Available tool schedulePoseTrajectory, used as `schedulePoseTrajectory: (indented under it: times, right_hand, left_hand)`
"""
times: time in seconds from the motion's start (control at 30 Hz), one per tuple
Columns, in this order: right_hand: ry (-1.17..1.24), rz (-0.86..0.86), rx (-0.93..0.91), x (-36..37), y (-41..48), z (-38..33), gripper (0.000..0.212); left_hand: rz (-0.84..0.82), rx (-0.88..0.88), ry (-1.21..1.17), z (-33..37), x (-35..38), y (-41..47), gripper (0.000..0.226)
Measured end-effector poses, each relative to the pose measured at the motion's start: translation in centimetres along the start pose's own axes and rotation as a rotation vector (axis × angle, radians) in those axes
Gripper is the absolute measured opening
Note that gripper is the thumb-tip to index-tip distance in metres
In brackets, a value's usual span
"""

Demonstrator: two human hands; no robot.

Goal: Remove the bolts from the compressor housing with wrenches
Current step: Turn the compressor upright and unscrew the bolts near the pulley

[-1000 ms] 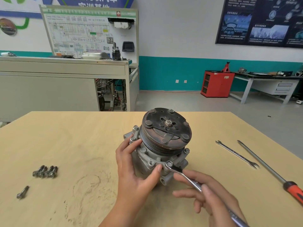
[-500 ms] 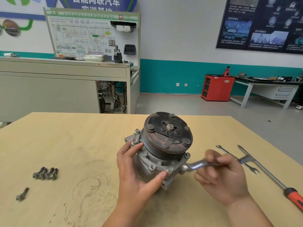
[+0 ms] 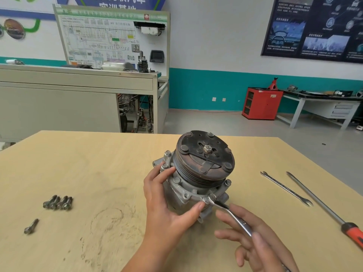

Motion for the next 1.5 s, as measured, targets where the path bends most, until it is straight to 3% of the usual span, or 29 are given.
schedulePoseTrajectory:
  times: [0.23, 0.3, 0.37, 0.43, 0.53, 0.7, 0.83, 0.87, 1.0, 1.13, 1.17, 1.3, 1.4, 1.5]
  right_hand:
    - [-0.087, -0.034, -0.092, 1.0, -0.1, -0.7, 0.045]
    - [-0.019, -0.009, -0.037, 0.7, 0.6, -0.6, 0.046]
    - [0.085, -0.007, 0.039, 0.3, 1.9, -0.5, 0.032]
    - [0.152, -0.084, 0.113, -0.1, 3.5, -0.5, 0.018]
    - [0.162, -0.265, 0.245, -0.9, 6.3, -0.6, 0.042]
    - [0.193, -0.409, 0.345, -0.6, 9.3, -1.0, 0.038]
    - [0.708, -0.44, 0.425, -0.2, 7.9, 0.0, 0.03]
    - [0.79, -0.341, 0.403, -0.5, 7.1, -0.2, 0.034]
    - [0.849, -0.23, 0.34, -1.7, 4.0, -0.8, 0.041]
    - [0.652, -0.064, 0.289, -1.4, 2.1, -0.4, 0.036]
    - [0.566, -0.16, 0.179, -0.4, 2.2, -0.3, 0.039]
    - [0.042, -0.058, 0.021, 1.0, 0.1, -0.3, 0.037]
    - [-0.108, -0.007, -0.144, 1.7, -0.7, -0.3, 0.049]
    - [-0.153, 0.031, -0.249, 2.1, -1.1, -0.8, 0.033]
  left_hand:
    - [-0.016, 0.0, 0.001, 0.1, 0.0, -0.1, 0.068]
    - [-0.016, -0.002, -0.008, 0.1, -0.1, -0.1, 0.064]
    - [-0.004, -0.006, -0.01, 0.2, -0.1, -0.1, 0.06]
    - [0.007, -0.011, -0.007, 0.2, 0.0, -0.1, 0.057]
    - [0.017, -0.011, -0.004, 0.1, 0.0, -0.1, 0.056]
    - [0.02, -0.016, -0.013, 0.0, -0.1, -0.1, 0.057]
    - [0.023, -0.022, -0.016, -0.1, -0.1, -0.1, 0.056]
    - [0.023, -0.027, -0.02, -0.1, -0.1, -0.1, 0.056]
    - [0.02, -0.05, -0.027, 0.0, 0.0, -0.2, 0.056]
    - [0.03, -0.033, -0.027, 0.1, -0.1, -0.1, 0.055]
    - [0.028, -0.033, -0.02, 0.1, 0.0, -0.1, 0.055]
    - [0.032, -0.03, -0.023, 0.0, -0.1, -0.1, 0.056]
    - [0.035, -0.02, -0.025, 0.0, -0.1, -0.1, 0.055]
    - [0.03, -0.022, -0.027, -0.1, -0.1, -0.1, 0.055]
Point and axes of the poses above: each hand's wrist, its own y-axis towards the middle knuckle, its own x-axis out of the palm, z = x × y, the point moved 2 cm from there along y, towards the middle knuckle, and after that the axes turned 9 degrees about z, right-handed, at the moved point
